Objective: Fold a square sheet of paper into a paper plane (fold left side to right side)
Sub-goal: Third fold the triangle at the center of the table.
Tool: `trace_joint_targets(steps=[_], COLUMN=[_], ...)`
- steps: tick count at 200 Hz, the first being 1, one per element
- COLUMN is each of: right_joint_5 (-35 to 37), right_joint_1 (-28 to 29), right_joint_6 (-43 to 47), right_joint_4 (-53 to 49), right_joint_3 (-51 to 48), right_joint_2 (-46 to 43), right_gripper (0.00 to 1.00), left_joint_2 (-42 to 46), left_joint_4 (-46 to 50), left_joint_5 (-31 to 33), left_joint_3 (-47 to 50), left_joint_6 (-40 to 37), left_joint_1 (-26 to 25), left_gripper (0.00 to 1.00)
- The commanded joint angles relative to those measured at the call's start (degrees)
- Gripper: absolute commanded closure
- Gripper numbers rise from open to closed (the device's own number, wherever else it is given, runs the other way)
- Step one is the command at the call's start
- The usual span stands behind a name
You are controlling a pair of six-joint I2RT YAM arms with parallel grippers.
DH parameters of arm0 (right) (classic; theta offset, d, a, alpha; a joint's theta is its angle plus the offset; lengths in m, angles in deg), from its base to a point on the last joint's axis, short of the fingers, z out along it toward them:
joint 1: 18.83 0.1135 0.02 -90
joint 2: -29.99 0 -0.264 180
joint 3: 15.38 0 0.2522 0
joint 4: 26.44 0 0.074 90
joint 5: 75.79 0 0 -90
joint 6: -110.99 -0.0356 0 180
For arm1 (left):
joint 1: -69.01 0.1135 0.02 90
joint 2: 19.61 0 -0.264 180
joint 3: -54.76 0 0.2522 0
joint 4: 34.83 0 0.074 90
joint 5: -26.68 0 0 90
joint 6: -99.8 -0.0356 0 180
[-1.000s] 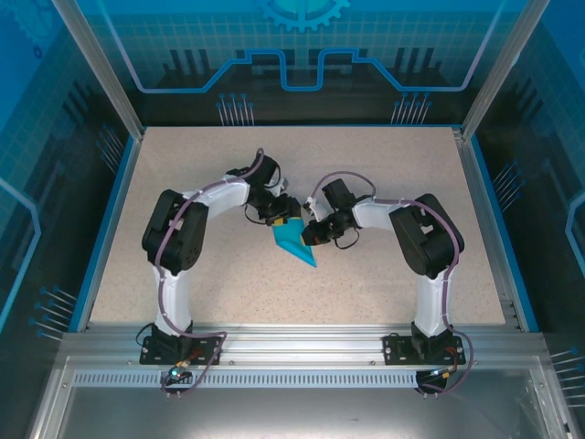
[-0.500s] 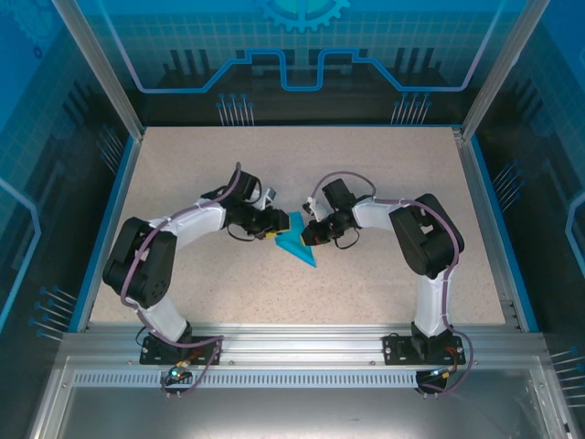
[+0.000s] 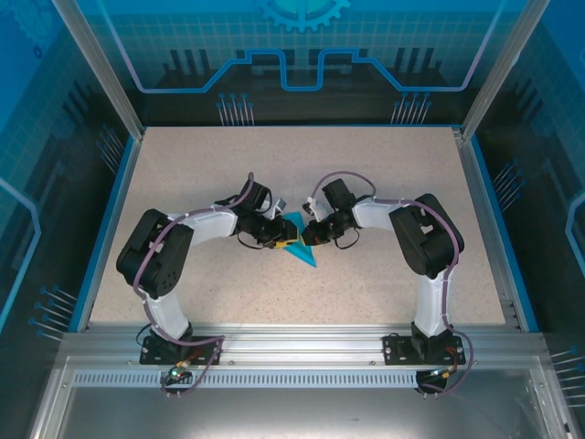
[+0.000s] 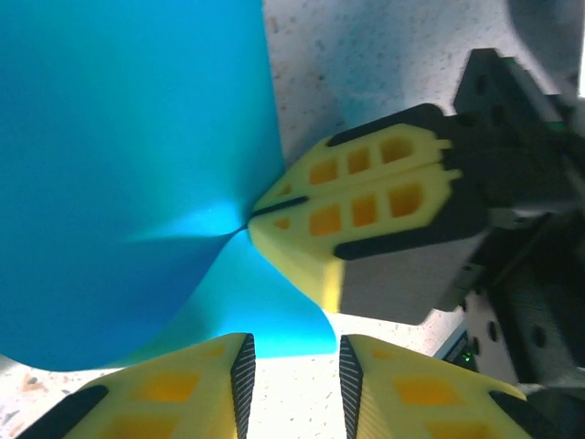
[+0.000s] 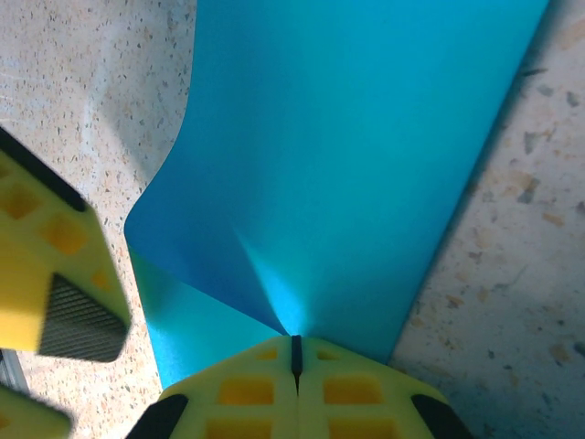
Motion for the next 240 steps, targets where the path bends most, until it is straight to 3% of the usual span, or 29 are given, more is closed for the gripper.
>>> trace_joint_targets(steps=[1, 98, 168, 240], right_joint_5=[2.8, 2.2, 1.5, -9.9], right_joint_1=[-0.7, -0.8, -4.1, 0.9], right_joint_6=[1.0, 0.6, -0.9, -4.9], right_joint_4=[-3.0, -2.6, -6.3, -6.5], right_joint_3=[-0.8, -0.8, -2.9, -7.7], right_joint_2=[3.4, 2.0, -9.5, -11.6], right_gripper=[1.00, 1.00, 0.67, 0.69], left_joint_2=[-1.9, -6.5, -7.6, -7.2], left_joint_4=[0.1, 0.0, 0.2, 0.7], left_joint_5=[1.0, 4.2, 4.9, 5.1], left_joint_3=[-0.4, 0.6, 0.9, 0.6], left_joint_6=[-0.1, -0.7, -0.7, -0.8], left_joint_1=[-0.2, -0.2, -0.2, -0.2], left_gripper=[0.66, 0.67, 0.67, 0.68])
